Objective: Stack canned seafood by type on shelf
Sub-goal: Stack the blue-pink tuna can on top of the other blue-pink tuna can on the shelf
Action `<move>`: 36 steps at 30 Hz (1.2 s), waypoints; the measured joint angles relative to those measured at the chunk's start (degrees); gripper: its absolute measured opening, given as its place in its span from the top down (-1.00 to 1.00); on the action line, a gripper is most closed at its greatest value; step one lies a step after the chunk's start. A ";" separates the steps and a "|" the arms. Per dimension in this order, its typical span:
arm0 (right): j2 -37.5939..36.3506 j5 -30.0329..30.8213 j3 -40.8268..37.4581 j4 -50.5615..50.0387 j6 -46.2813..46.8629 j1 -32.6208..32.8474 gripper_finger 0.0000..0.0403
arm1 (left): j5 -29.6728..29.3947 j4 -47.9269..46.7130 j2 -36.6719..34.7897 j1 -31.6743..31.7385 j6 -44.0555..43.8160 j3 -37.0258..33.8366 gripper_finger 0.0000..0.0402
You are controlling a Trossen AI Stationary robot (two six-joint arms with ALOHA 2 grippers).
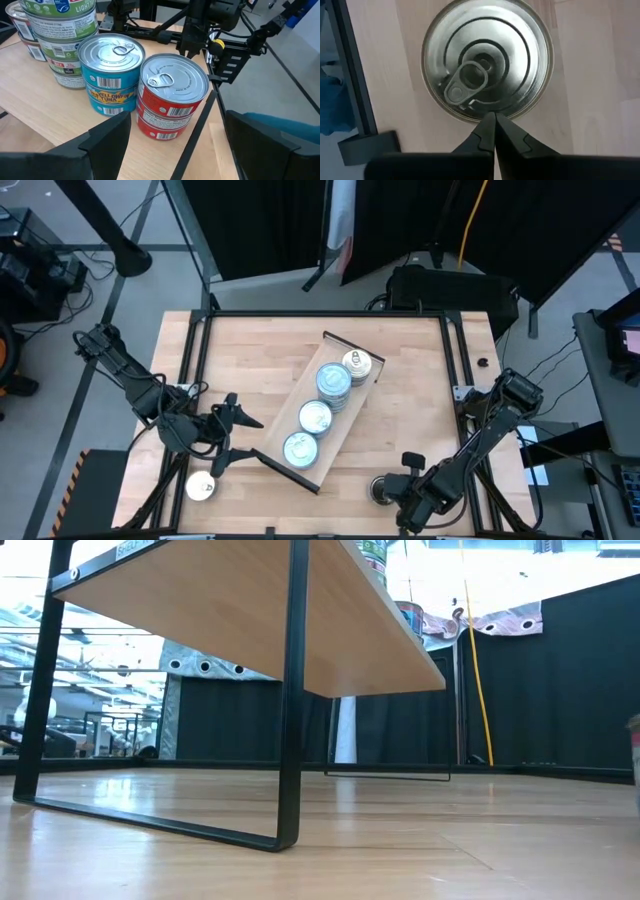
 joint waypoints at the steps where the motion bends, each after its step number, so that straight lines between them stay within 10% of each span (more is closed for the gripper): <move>1: -0.03 -0.17 -0.02 -0.33 0.04 0.10 1.00 | 0.00 0.01 0.00 0.00 0.00 0.00 -0.60; 11: 0.54 -0.94 -0.37 -10.39 8.01 3.72 1.00 | 0.00 1.87 -0.02 0.00 -0.09 0.00 -0.60; 21: -3.46 8.59 10.35 -26.75 45.70 12.86 0.96 | 0.02 3.08 -0.02 0.00 -0.04 0.00 -0.60; 25: -1.59 8.48 16.91 -25.34 60.28 16.37 0.84 | 0.02 3.04 -0.02 0.00 0.54 0.00 -0.60; 36: 4.15 12.76 21.20 -14.05 61.33 14.12 0.03 | 0.02 4.37 -0.02 0.00 3.52 0.01 -0.60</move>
